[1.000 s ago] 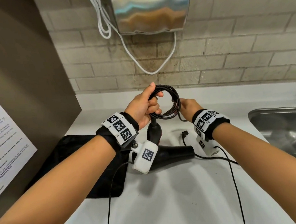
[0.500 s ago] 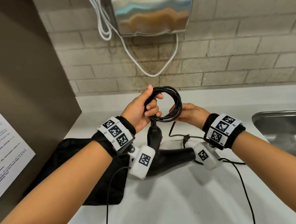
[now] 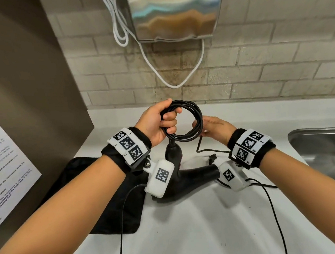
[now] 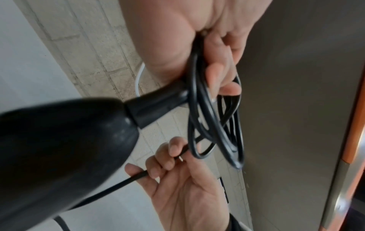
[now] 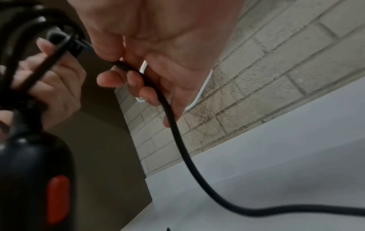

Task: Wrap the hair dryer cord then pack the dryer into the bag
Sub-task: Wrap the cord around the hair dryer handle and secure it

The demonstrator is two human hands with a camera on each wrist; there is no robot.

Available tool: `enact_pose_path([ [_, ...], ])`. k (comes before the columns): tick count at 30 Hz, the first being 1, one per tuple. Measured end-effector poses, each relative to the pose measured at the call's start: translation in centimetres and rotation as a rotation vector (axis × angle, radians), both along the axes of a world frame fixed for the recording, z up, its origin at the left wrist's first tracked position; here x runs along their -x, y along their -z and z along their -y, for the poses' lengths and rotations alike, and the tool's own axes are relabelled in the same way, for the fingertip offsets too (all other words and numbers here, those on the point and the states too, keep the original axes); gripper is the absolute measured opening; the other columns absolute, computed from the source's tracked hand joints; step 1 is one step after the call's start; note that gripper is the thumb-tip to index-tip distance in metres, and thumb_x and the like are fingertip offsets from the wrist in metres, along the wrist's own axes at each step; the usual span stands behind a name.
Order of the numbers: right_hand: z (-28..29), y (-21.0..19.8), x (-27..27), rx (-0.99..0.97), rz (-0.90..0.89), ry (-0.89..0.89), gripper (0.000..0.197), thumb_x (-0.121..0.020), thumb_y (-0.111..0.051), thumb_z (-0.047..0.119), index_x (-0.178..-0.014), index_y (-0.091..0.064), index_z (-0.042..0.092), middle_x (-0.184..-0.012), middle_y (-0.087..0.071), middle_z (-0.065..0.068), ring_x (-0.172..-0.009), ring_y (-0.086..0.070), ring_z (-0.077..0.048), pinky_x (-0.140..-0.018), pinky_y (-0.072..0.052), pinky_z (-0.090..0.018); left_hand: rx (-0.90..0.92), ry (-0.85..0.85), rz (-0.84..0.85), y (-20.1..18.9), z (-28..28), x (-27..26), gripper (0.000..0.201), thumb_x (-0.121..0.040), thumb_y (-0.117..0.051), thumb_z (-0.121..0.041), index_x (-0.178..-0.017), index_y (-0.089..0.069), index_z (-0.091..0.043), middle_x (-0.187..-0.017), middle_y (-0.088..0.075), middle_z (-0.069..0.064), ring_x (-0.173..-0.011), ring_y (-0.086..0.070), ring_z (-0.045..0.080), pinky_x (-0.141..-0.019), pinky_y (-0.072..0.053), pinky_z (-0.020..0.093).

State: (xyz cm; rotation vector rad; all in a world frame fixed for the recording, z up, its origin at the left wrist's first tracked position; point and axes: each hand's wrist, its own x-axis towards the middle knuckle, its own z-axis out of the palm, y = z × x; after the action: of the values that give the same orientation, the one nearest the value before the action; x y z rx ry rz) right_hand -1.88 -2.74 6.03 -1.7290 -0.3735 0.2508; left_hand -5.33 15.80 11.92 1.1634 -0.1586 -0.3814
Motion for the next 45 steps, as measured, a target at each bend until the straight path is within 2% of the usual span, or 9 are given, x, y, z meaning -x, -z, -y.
enact_pose_path([
  [7,0.5,-2.7,-1.5,0.114,0.262,0.165,0.032,-0.097,-0.036,0.009,-0.071,-0.052,0.02,-0.06,-0.053,0.013,-0.06,-0.048,0.002,-0.064,-0.042,-0.021,-0.112,0.012,0.094,0.2,0.6,0.6,0.041,-0.101,-0.027,-0.03,-0.076,-0.051,-0.008,-0.041,-0.03,-0.011,-0.032,-0.022,0.001,-0.037,-0.021,0.016],
  [12,1.4,-4.8,-1.4,0.307,0.352,0.057,0.035,-0.096,-0.037,0.004,-0.09,-0.057,0.031,-0.071,-0.046,0.004,-0.062,-0.041,-0.004,-0.057,-0.04,-0.021,-0.069,-0.065,0.16,0.7,0.7,0.4,0.041,-0.1,-0.028,-0.032,-0.078,-0.052,-0.008,-0.043,-0.032,-0.012,-0.034,-0.024,0.0,-0.039,-0.025,0.014],
  [16,1.4,-5.6,-0.5,0.42,0.331,-0.073,0.019,-0.095,-0.045,0.01,-0.101,-0.061,0.019,-0.08,-0.055,0.01,-0.061,-0.048,0.006,-0.059,-0.041,-0.018,-0.058,-0.091,0.145,0.6,0.2,0.1,0.041,-0.101,-0.029,-0.032,-0.076,-0.052,-0.008,-0.042,-0.029,-0.011,-0.033,-0.022,0.0,-0.038,-0.022,0.014],
  [20,1.0,-6.3,-0.9,0.391,0.381,0.099,0.021,-0.093,-0.047,0.009,-0.095,-0.062,-0.006,-0.07,-0.053,0.003,-0.049,-0.047,0.01,-0.051,-0.036,-0.005,-0.13,-0.026,0.114,0.0,0.6,0.3,0.046,-0.099,-0.027,-0.038,-0.073,-0.05,-0.008,-0.038,-0.025,-0.011,-0.03,-0.019,0.001,-0.037,-0.02,0.017],
  [24,0.7,-8.4,-0.9,0.402,0.448,0.158,0.016,-0.09,-0.054,0.01,-0.093,-0.064,-0.002,-0.068,-0.053,0.003,-0.061,-0.048,0.0,-0.066,-0.038,-0.013,-0.161,0.025,0.117,-0.3,0.8,0.3,0.062,-0.097,-0.017,-0.051,-0.075,-0.056,-0.008,-0.037,-0.023,-0.011,-0.03,-0.017,0.003,-0.037,-0.02,0.018],
  [28,0.3,-11.3,0.0,0.524,0.613,0.205,0.012,-0.087,-0.059,0.015,-0.091,-0.066,0.005,-0.071,-0.055,0.004,-0.067,-0.048,-0.007,-0.065,-0.037,-0.011,-0.216,0.041,0.157,-0.4,1.2,0.5,0.059,-0.099,-0.019,-0.046,-0.085,-0.063,-0.009,-0.038,-0.022,-0.011,-0.032,-0.016,0.003,-0.037,-0.021,0.018],
  [33,-0.3,-13.6,0.9,0.703,0.769,0.201,0.014,-0.087,-0.058,0.018,-0.093,-0.066,0.008,-0.085,-0.057,0.001,-0.082,-0.05,-0.014,-0.075,-0.036,-0.024,-0.25,0.021,0.187,-0.4,1.5,0.7,0.061,-0.097,-0.018,-0.05,-0.079,-0.063,-0.012,-0.039,-0.02,-0.011,-0.032,-0.016,0.004,-0.04,-0.019,0.02],
  [41,-0.6,-13.7,2.5,0.813,0.777,0.353,0.016,-0.087,-0.056,0.028,-0.078,-0.058,0.015,-0.07,-0.057,-0.003,-0.072,-0.055,-0.023,-0.067,-0.044,-0.029,-0.248,-0.111,0.197,-0.4,1.5,0.4,0.042,-0.097,-0.036,-0.043,-0.072,-0.055,-0.015,-0.04,-0.028,-0.01,-0.032,-0.019,0.003,-0.037,-0.021,0.017],
  [45,-1.4,-13.4,4.2,0.835,0.687,0.37,0.037,-0.076,-0.066,0.046,-0.077,-0.048,0.013,-0.064,-0.047,0.006,-0.061,-0.047,-0.016,-0.054,-0.036,-0.025,-0.24,-0.181,0.201,-0.3,1.6,0.4,0.04,-0.096,-0.039,-0.042,-0.07,-0.056,-0.016,-0.041,-0.03,-0.01,-0.033,-0.02,0.004,-0.039,-0.02,0.018],
])
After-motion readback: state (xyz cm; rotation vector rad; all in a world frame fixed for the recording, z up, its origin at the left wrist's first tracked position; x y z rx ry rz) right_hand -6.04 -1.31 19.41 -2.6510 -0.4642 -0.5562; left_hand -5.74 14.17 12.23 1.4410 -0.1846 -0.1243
